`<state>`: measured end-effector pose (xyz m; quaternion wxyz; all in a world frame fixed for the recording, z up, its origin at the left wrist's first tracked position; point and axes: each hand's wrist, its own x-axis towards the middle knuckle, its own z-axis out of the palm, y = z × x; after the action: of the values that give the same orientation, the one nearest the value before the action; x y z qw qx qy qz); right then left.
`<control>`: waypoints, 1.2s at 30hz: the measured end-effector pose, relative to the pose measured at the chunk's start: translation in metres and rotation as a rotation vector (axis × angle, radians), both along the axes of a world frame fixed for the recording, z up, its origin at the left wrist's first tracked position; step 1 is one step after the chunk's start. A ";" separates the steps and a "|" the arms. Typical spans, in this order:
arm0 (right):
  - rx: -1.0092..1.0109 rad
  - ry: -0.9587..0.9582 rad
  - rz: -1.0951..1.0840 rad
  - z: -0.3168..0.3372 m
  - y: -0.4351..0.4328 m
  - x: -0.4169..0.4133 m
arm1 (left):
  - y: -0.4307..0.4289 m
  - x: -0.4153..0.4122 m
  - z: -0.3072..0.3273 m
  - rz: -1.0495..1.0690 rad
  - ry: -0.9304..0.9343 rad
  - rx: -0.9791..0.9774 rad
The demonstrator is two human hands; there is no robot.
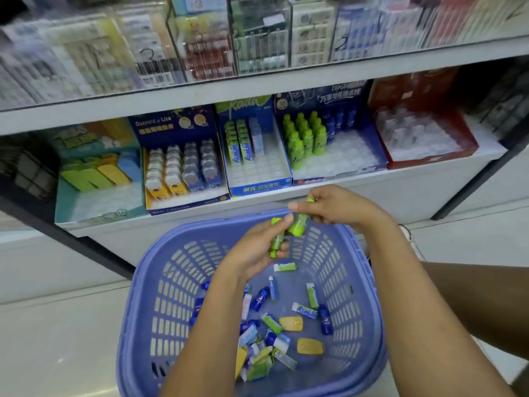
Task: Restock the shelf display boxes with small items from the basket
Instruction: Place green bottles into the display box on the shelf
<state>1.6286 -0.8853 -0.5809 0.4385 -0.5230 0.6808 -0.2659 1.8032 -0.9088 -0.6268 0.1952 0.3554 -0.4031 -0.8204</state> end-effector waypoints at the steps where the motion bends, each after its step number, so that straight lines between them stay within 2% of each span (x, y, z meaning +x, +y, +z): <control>1: -0.018 0.021 -0.003 0.004 0.001 0.001 | 0.002 -0.003 0.005 0.009 0.005 -0.026; 4: -0.071 0.042 -0.049 0.018 0.005 0.003 | 0.005 -0.010 0.017 0.055 0.055 -0.034; 8: -0.111 -0.266 -0.066 0.037 0.011 -0.006 | 0.007 -0.014 0.022 0.123 0.234 0.067; 10: -0.104 -0.312 -0.080 0.043 0.014 -0.011 | 0.009 -0.020 0.022 0.173 0.172 -0.046; 14: -0.142 -0.257 -0.225 0.041 0.014 -0.020 | 0.010 -0.036 0.023 0.319 -0.073 -0.407; 21: -0.284 -0.426 -0.061 0.038 0.015 -0.037 | 0.009 -0.043 0.025 0.329 -0.103 -0.434; 25: -0.243 -0.525 -0.213 0.030 0.007 -0.033 | 0.006 -0.046 0.025 0.442 -0.188 -0.571; 28: -0.209 -0.526 -0.315 0.026 0.002 -0.030 | 0.004 -0.049 0.026 0.510 -0.207 -0.625; 31: -0.241 -0.470 -0.319 0.025 -0.001 -0.027 | 0.002 -0.050 0.024 0.513 -0.236 -0.651; 36: -0.393 -0.297 -0.416 0.030 -0.014 -0.030 | -0.003 -0.050 0.022 0.484 -0.210 -0.566</control>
<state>1.5983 -0.8993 -0.5508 0.3598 -0.4027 0.6372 -0.5499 1.7534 -0.9117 -0.6050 0.4313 0.4544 -0.5358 -0.5660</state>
